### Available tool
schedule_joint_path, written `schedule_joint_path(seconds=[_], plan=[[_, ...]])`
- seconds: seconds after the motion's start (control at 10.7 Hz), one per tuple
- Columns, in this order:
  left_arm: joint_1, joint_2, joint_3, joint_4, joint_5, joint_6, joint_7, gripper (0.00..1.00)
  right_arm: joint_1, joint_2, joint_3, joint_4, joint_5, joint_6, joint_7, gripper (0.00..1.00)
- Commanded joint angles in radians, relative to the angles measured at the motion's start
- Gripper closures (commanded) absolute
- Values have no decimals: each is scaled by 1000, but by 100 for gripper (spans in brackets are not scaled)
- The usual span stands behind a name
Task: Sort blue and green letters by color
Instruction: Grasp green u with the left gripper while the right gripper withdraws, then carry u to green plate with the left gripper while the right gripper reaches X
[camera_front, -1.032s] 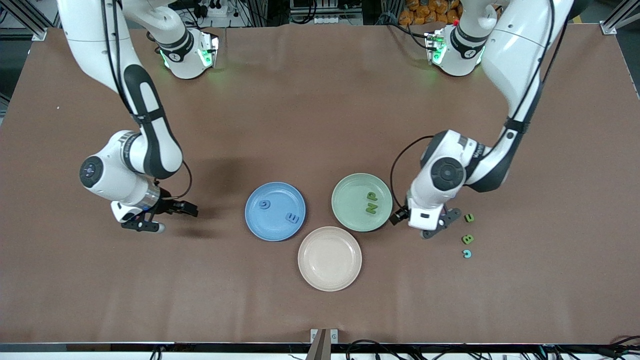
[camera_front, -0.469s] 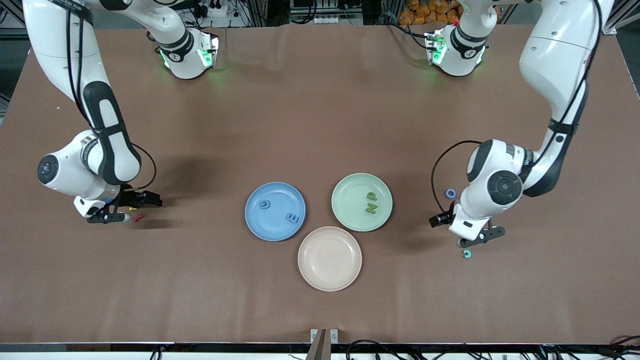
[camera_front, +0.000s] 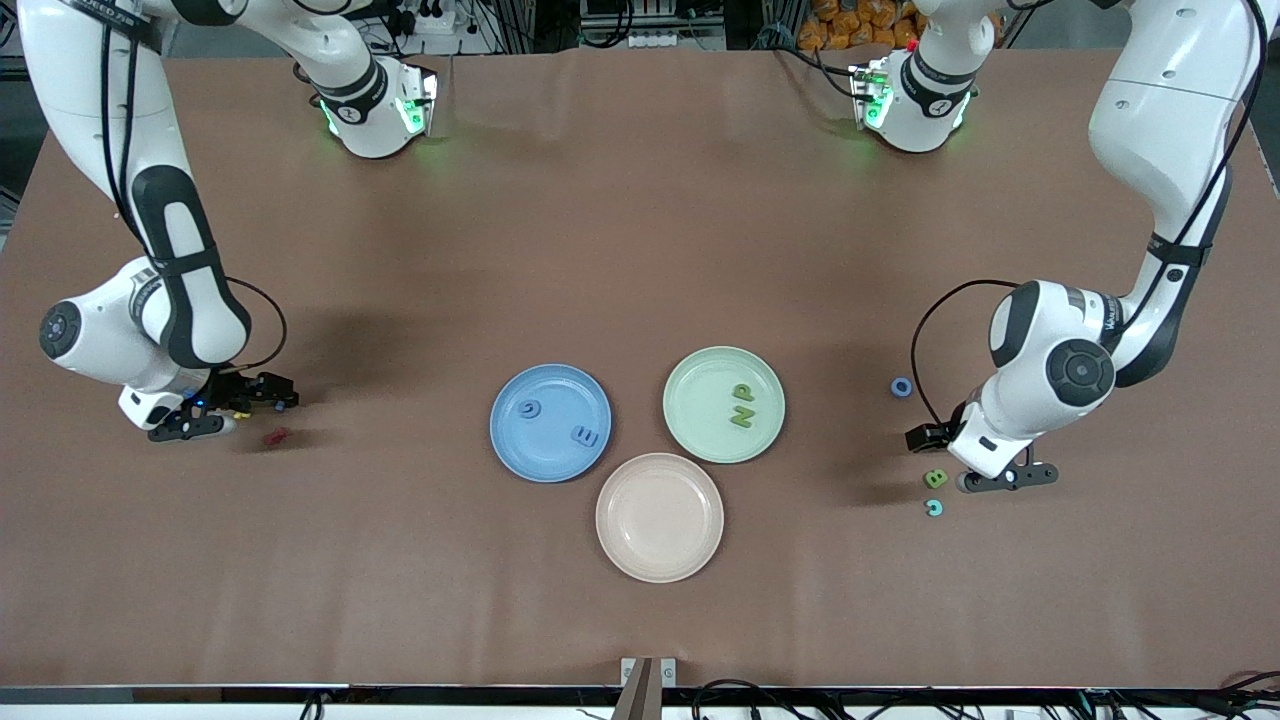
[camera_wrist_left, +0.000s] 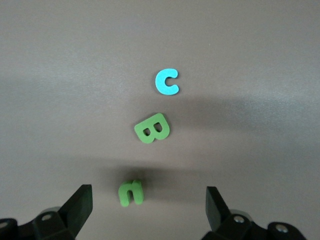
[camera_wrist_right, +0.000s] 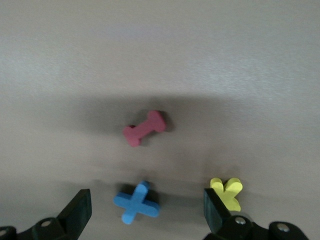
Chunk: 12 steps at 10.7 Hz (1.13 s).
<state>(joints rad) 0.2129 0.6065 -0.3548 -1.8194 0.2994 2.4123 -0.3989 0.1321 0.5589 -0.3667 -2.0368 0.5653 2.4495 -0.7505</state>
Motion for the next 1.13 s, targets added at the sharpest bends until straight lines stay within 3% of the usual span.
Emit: schedule_joint_path(seconds=[0.0, 0.19, 0.28, 0.66, 0.84, 0.94, 1.03], plan=[[49, -24, -20, -121, 30, 156, 3, 0, 7, 4, 5, -5, -83, 9, -26, 0], [49, -16, -20, -147, 30, 197, 3, 0, 12, -5, 6, -5, -216, 22, -76, 0], [51, -14, -18, -165, 35, 224, 3, 0, 12, -7, 6, -5, -240, 43, -105, 0], [74, 10, -16, -170, 92, 251, 3, 0, 40, -26, 9, -14, -240, 57, -147, 0], [82, 16, -16, -172, 113, 251, 3, 3, 69, -60, 9, -71, -239, 89, -139, 0], [91, 24, -16, -172, 113, 252, -6, 20, 73, -77, 12, -127, -235, 174, -135, 0], [91, 26, -16, -172, 113, 255, -11, 54, 92, -82, 12, -161, -235, 237, -132, 0]])
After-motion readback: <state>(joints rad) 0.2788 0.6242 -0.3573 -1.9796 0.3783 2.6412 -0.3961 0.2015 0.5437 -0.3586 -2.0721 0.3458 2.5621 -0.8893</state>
